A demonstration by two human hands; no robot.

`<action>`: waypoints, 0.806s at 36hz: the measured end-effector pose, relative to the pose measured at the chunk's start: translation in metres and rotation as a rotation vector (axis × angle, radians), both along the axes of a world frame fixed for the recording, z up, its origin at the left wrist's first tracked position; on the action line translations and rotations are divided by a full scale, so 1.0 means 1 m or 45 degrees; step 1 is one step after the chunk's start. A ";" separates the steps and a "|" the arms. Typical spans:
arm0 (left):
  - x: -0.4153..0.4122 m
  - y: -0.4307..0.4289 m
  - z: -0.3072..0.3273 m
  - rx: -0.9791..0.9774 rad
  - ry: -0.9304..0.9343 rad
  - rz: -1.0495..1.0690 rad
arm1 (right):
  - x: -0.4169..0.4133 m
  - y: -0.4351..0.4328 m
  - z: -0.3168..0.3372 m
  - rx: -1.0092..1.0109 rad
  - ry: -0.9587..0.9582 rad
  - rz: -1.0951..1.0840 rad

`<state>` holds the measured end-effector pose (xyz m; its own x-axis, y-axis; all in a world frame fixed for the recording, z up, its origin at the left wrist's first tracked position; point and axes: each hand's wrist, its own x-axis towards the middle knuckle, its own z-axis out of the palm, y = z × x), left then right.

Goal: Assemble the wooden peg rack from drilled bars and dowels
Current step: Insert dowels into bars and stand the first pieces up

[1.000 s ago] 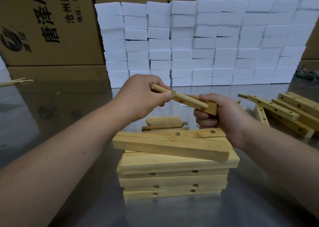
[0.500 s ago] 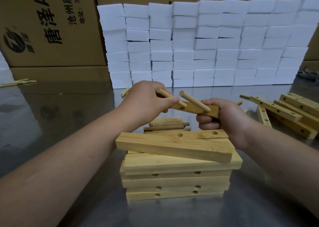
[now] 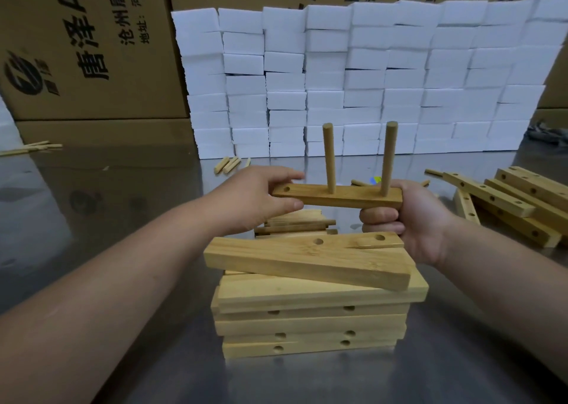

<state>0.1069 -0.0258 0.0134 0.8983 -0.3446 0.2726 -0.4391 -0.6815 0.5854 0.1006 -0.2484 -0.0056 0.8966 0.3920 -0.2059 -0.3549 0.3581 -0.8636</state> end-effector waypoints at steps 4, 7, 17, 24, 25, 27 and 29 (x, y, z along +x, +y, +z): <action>0.000 0.000 0.000 0.001 -0.044 -0.012 | 0.001 0.001 -0.001 -0.010 -0.036 -0.178; 0.003 0.004 -0.002 -0.074 -0.008 0.004 | 0.003 0.002 -0.004 -0.103 -0.234 -0.327; 0.011 0.012 -0.010 -0.125 0.106 0.022 | 0.001 0.004 -0.019 -0.644 -0.797 -0.517; 0.018 0.018 -0.016 -0.274 0.050 0.106 | 0.005 -0.001 -0.023 -0.463 -0.722 -0.514; 0.019 0.020 -0.018 -0.260 0.028 0.138 | 0.005 0.000 -0.023 -0.473 -0.728 -0.527; 0.018 0.025 -0.022 -0.159 -0.001 0.161 | 0.005 0.001 -0.025 -0.498 -0.748 -0.562; 0.017 0.026 -0.025 -0.029 0.039 0.127 | 0.005 0.004 -0.025 -0.502 -0.767 -0.597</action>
<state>0.1235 0.0004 -0.0111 0.9358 -0.2468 0.2516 -0.3514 -0.7072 0.6134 0.1055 -0.2448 -0.0310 0.9482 -0.0467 0.3142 0.3140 -0.0129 -0.9493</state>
